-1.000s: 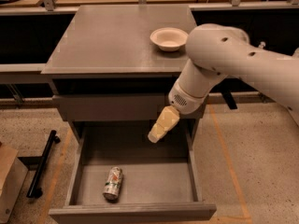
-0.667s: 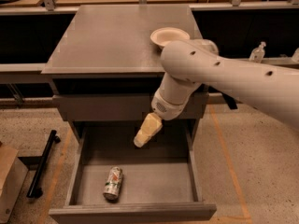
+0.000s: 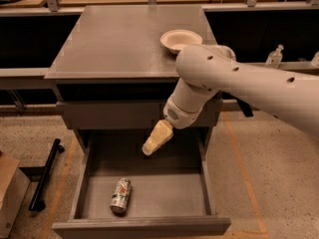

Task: Pick 7up can from middle drawer and place on counter

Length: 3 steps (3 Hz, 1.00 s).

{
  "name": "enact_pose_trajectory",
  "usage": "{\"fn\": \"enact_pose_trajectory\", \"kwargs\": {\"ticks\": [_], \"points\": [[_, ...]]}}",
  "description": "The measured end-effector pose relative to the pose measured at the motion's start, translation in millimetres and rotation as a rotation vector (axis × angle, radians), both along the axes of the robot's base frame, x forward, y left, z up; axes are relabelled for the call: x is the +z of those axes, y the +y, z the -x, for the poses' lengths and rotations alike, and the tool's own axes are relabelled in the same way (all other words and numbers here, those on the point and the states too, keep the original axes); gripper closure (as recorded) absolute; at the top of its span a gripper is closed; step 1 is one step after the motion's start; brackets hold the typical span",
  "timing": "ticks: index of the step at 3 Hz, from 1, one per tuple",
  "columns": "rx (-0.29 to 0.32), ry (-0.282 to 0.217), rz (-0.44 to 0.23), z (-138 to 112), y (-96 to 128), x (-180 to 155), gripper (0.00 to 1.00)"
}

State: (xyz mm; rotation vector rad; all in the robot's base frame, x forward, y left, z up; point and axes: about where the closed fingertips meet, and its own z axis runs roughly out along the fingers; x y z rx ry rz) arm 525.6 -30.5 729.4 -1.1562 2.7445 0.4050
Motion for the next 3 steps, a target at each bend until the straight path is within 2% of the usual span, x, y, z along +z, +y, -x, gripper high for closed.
{"fn": "enact_pose_trajectory", "kwargs": {"ticks": [1, 2, 3], "points": [[-0.025, 0.025, -0.071, -9.2, 14.0, -20.4, 0.00], [-0.050, 0.066, -0.104, -23.0, 30.6, -53.9, 0.00], [-0.074, 0.107, -0.101, -33.1, 47.1, -89.8, 0.00]]}}
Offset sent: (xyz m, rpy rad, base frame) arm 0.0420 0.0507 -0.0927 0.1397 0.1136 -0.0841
